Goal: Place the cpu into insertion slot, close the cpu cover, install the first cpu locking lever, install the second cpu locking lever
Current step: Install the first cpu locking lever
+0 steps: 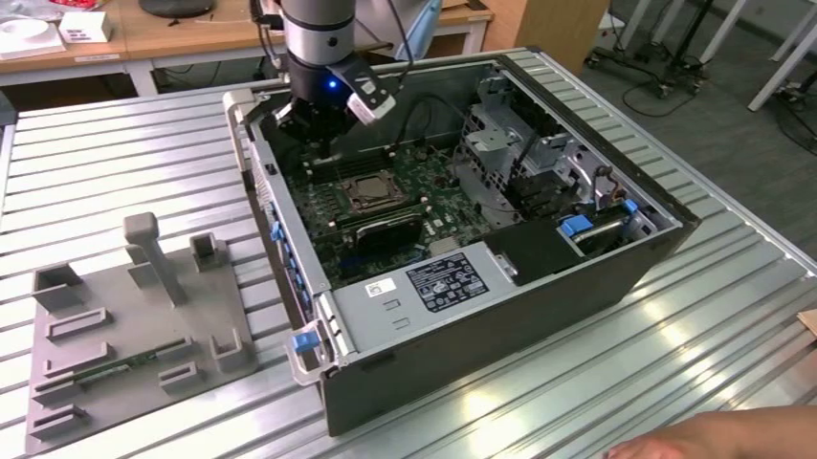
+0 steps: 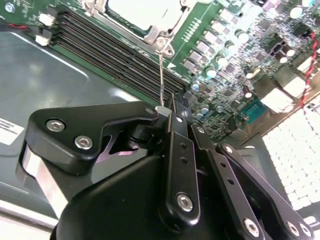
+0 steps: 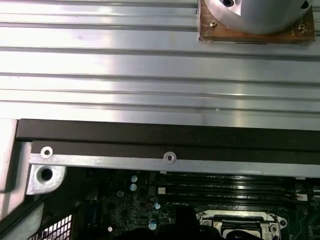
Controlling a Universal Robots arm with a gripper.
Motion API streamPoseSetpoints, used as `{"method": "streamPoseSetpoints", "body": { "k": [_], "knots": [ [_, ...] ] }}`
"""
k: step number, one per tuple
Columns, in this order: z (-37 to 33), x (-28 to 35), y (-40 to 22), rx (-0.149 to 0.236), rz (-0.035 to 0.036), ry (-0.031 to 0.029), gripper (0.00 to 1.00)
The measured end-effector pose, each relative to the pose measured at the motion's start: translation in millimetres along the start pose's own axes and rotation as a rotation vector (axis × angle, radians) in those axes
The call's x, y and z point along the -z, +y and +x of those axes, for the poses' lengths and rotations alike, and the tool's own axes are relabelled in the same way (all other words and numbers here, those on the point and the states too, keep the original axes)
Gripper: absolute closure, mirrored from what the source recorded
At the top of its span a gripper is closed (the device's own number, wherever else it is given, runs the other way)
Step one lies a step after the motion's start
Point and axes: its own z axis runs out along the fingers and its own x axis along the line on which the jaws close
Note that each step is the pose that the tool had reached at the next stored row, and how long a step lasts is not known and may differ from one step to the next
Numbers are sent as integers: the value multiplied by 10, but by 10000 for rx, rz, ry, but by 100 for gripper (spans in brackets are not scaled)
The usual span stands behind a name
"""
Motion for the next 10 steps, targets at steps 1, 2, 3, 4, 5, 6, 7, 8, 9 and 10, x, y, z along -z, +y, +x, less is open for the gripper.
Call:
{"method": "streamPoseSetpoints", "body": {
  "k": [1, 2, 3, 4, 5, 6, 7, 8, 9, 10],
  "knots": [
    [-16, -2, 5, -1, -1, -1, 90],
    [-31, -3, 10, -2, 1, 0, 90],
    [-45, -4, 14, -7, 1, -1, 90],
    [-60, -6, 19, -13, 2, -2, 90],
    [-75, -7, 23, -19, 3, -3, 90],
    [-90, -9, 27, -25, 5, -4, 90],
    [-106, -10, 31, -31, 5, -5, 90],
    [-121, -12, 34, -37, 5, -6, 90],
    [-139, -13, 38, -43, 6, -7, 90],
    [-156, -14, 41, -50, 7, -8, 90]
  ]
}}
